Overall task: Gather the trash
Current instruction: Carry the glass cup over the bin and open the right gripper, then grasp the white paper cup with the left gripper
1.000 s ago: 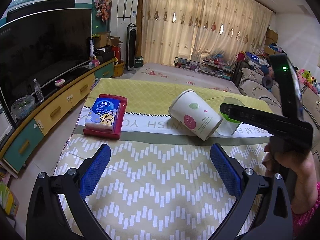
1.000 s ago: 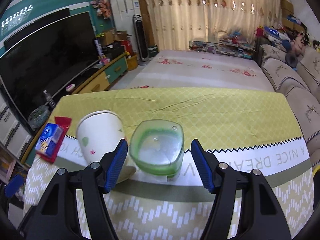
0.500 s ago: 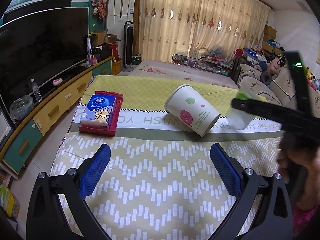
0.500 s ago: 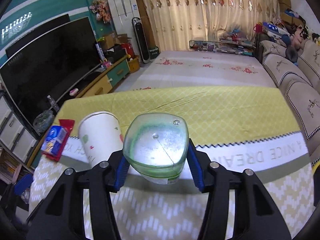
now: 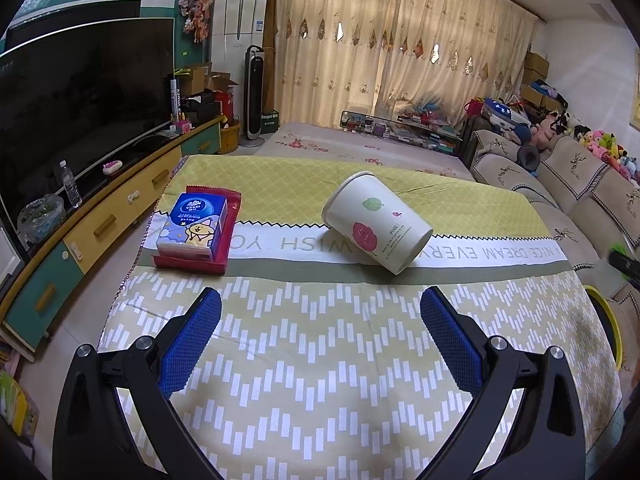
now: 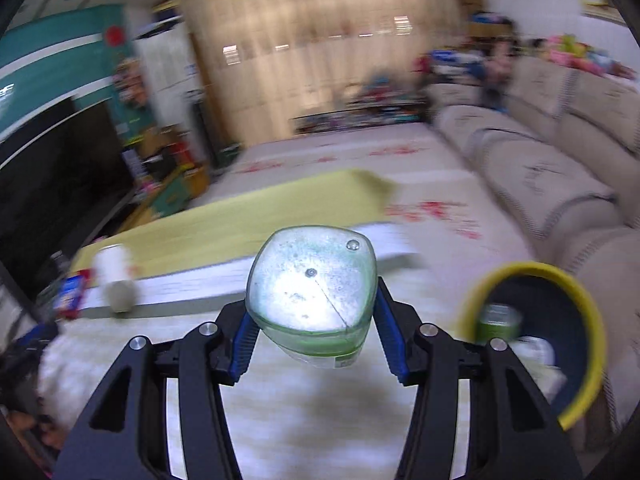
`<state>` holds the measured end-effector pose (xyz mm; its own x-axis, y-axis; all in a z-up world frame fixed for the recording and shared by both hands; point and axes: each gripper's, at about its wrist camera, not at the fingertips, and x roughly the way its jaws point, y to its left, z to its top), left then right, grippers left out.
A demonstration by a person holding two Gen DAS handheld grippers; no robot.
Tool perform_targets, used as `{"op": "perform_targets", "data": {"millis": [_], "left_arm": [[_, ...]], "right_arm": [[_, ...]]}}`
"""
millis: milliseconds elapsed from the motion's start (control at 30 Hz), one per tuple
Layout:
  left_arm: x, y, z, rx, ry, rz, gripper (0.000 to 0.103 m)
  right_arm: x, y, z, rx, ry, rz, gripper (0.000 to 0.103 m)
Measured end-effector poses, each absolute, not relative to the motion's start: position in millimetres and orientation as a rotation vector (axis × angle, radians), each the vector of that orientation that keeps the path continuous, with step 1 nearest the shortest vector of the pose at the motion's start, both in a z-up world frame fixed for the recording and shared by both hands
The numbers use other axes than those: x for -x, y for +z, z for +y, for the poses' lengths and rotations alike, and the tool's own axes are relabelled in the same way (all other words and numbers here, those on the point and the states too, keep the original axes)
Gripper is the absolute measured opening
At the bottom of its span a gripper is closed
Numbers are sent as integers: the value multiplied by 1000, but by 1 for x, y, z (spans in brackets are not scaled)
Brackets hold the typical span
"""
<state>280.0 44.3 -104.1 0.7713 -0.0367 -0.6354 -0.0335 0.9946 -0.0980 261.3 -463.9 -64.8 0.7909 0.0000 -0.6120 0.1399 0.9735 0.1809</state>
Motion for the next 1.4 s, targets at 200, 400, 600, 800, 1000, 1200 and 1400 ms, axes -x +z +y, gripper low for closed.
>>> {"op": "perform_targets", "data": {"millis": [200, 400, 600, 800, 1000, 1200, 1400], "left_arm": [[-281, -105, 40, 89, -4, 694, 98], [-282, -107, 37, 79, -6, 707, 98], [-282, -107, 35, 80, -9, 707, 98], [-282, -106, 34, 80, -14, 701, 98], [-281, -103, 29, 79, -24, 690, 98], [-291, -96, 19, 125, -61, 746, 98], [-335, -90, 1, 173, -38, 814, 98]], "right_arm": [[-246, -95, -566, -308, -305, 714, 51], [-244, -122, -618, -352, -413, 761, 51], [-243, -122, -617, -379, -423, 737, 57], [-227, -108, -584, -375, -360, 662, 59], [-212, -100, -548, -277, -338, 607, 61], [-205, -98, -539, -239, -332, 565, 63], [-209, -99, -533, -200, -316, 587, 64]]}}
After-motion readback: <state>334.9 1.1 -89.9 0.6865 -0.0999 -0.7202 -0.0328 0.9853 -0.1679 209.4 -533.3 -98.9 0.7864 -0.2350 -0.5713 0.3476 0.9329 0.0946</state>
